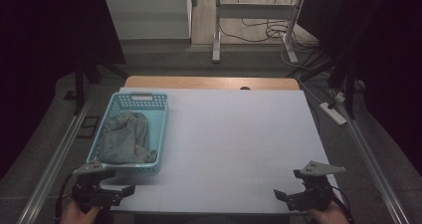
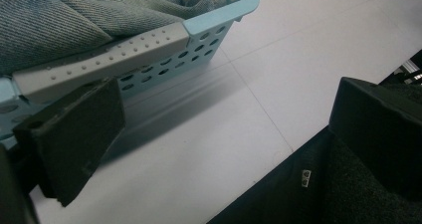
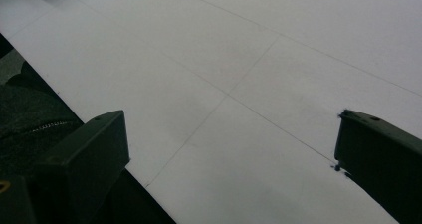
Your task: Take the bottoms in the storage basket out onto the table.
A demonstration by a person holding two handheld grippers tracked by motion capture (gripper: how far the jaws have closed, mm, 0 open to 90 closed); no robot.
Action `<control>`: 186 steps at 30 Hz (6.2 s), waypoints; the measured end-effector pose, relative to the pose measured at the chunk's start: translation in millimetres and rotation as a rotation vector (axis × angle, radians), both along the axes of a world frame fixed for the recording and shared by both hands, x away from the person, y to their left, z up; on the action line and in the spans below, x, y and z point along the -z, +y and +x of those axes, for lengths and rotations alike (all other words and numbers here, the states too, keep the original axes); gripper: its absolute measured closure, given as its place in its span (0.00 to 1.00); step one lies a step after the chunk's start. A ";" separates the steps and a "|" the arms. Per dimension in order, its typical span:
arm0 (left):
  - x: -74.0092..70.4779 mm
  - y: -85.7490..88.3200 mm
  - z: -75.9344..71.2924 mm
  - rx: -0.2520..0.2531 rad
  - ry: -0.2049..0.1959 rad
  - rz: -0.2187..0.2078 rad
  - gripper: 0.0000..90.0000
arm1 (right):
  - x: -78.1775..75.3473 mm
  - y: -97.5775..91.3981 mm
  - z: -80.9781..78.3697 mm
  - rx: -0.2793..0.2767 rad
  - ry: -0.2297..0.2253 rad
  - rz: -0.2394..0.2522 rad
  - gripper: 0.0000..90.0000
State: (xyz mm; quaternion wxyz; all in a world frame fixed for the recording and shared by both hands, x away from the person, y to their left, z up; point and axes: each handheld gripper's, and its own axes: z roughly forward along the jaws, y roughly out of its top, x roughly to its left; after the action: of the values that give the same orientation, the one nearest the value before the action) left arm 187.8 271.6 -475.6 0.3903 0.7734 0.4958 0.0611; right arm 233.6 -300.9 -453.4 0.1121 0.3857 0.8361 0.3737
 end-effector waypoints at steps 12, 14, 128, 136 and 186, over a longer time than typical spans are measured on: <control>-2.7 -3.8 -0.4 -0.008 -0.029 0.042 0.01 | 0.7 1.7 0.3 -0.008 0.005 -0.010 0.01; -4.2 -4.7 -0.7 -0.002 -0.040 0.049 0.00 | 0.7 2.1 0.3 -0.011 0.007 -0.012 0.01; 16.4 5.3 194.8 -0.121 0.263 0.272 0.00 | 5.8 10.0 5.3 -0.064 0.067 -0.084 0.01; 21.9 -10.8 196.2 -0.135 0.259 0.420 0.00 | 5.8 10.5 5.0 -0.067 0.064 -0.090 0.01; -61.5 17.2 170.5 -0.131 0.050 0.076 0.86 | 6.0 11.7 4.6 -0.078 0.061 -0.097 0.01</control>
State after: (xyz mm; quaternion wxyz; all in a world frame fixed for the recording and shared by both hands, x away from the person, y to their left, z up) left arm 358.3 288.8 -414.1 0.3433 0.7548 0.5523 0.0859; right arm 238.2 -289.2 -459.4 0.0903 0.3583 0.8706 0.3248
